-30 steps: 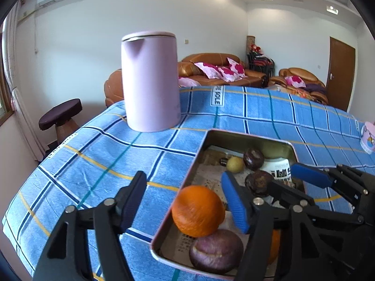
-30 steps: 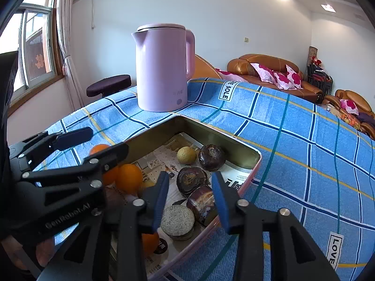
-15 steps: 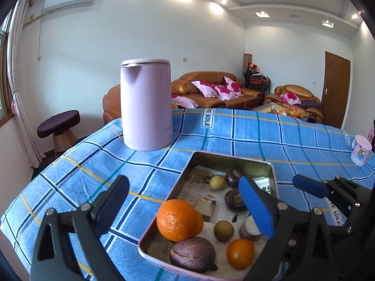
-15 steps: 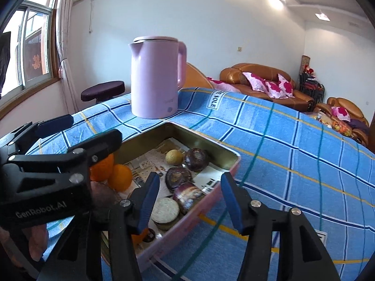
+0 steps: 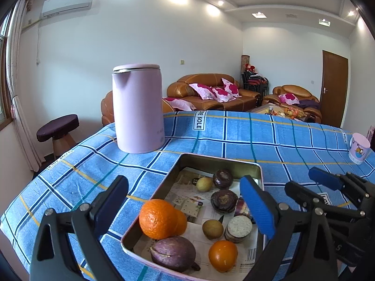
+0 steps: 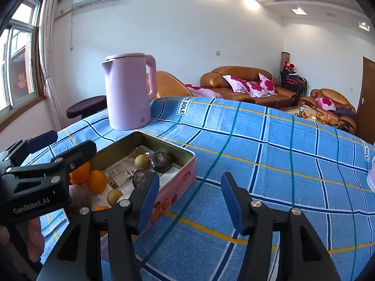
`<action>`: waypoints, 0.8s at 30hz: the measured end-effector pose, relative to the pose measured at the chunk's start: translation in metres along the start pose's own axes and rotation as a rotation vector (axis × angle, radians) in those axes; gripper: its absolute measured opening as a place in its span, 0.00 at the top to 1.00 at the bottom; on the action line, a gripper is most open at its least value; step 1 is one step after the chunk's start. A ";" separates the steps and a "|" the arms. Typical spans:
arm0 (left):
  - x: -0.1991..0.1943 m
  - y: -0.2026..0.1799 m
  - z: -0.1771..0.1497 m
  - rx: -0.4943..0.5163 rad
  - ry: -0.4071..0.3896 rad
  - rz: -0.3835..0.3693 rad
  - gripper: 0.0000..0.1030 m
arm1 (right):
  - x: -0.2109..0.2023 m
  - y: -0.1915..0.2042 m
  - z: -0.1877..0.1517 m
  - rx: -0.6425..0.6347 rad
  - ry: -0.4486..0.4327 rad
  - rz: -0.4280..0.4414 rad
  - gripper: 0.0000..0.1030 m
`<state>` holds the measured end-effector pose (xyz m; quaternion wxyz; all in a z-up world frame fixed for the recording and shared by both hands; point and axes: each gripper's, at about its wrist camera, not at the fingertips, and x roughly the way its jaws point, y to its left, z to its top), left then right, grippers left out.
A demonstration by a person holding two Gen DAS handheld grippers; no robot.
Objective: Organize fruits
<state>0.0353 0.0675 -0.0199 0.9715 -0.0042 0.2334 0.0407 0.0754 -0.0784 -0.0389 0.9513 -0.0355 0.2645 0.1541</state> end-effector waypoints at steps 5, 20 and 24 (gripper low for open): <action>0.000 -0.001 0.001 0.001 -0.001 0.001 0.05 | -0.004 -0.001 0.002 0.007 -0.019 0.001 0.45; -0.002 -0.002 0.001 0.004 -0.005 0.000 0.05 | -0.007 -0.002 0.002 0.021 -0.030 0.000 0.44; -0.004 -0.003 0.001 0.007 -0.010 -0.001 0.05 | -0.008 -0.003 0.002 0.025 -0.037 -0.001 0.44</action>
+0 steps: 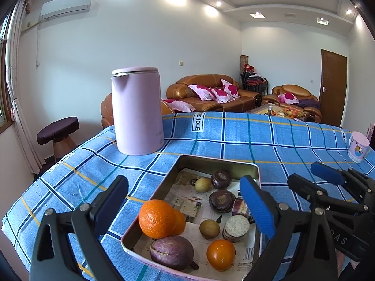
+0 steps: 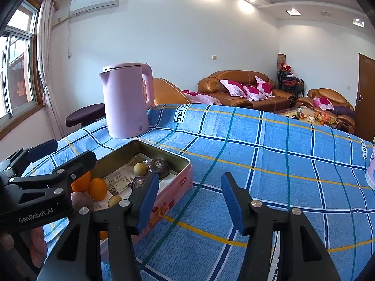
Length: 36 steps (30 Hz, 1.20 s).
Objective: Organize fruits
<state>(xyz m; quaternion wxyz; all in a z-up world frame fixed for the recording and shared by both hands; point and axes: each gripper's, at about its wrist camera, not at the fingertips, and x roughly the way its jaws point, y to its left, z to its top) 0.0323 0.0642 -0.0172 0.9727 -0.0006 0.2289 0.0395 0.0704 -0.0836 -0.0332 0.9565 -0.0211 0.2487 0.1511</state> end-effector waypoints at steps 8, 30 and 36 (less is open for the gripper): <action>-0.001 0.000 0.000 0.001 0.000 -0.001 0.05 | 0.000 -0.001 0.000 0.007 -0.001 0.001 0.44; -0.007 -0.010 0.002 0.048 -0.023 -0.009 0.02 | -0.004 -0.005 0.002 0.015 -0.019 -0.006 0.44; -0.006 -0.010 0.001 0.043 -0.017 -0.007 0.02 | -0.005 -0.006 0.002 0.019 -0.022 -0.007 0.44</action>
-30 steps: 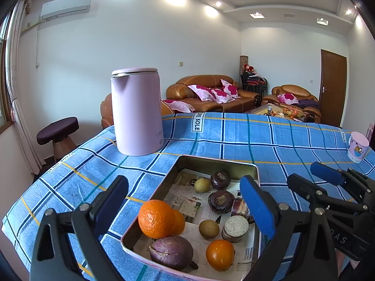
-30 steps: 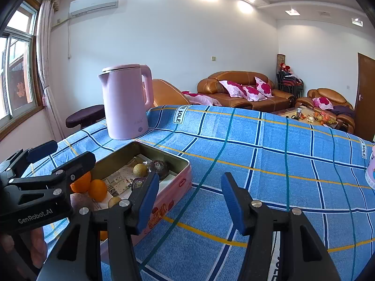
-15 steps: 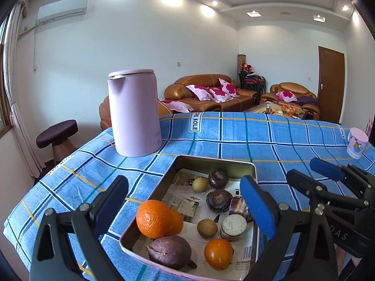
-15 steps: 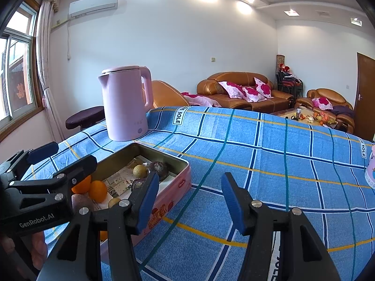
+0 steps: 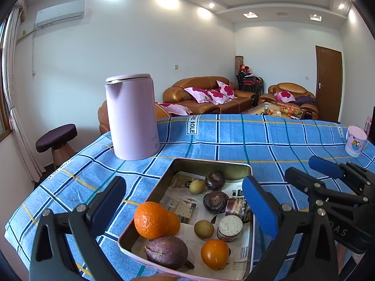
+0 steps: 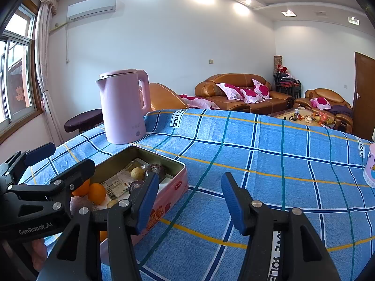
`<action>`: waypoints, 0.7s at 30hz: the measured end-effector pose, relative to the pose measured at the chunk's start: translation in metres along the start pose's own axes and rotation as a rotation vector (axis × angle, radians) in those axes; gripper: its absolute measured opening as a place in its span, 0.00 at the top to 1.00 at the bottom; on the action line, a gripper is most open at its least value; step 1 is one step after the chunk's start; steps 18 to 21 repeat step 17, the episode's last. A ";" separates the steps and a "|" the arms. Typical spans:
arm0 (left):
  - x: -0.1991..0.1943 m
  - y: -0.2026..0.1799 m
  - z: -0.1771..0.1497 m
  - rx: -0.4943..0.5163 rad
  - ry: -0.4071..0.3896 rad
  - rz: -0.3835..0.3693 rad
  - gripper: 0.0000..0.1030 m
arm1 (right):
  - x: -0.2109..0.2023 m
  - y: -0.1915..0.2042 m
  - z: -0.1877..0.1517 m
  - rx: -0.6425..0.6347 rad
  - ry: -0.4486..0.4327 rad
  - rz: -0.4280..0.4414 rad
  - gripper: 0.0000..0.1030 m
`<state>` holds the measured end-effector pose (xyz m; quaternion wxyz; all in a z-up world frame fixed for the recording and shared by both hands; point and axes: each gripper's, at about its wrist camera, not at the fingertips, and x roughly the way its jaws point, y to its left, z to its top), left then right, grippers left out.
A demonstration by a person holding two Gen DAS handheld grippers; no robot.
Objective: Organize fruits
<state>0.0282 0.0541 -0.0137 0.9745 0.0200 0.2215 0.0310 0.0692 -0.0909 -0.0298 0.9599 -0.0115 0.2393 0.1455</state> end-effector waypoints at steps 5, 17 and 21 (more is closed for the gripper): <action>0.003 0.001 -0.001 -0.004 0.012 0.003 0.02 | 0.000 0.000 0.000 0.000 -0.002 -0.002 0.44; 0.003 0.002 -0.002 -0.003 0.005 0.066 0.00 | -0.002 -0.003 -0.001 0.002 0.002 -0.004 0.44; 0.003 0.002 -0.002 -0.003 0.005 0.066 0.00 | -0.002 -0.003 -0.001 0.002 0.002 -0.004 0.44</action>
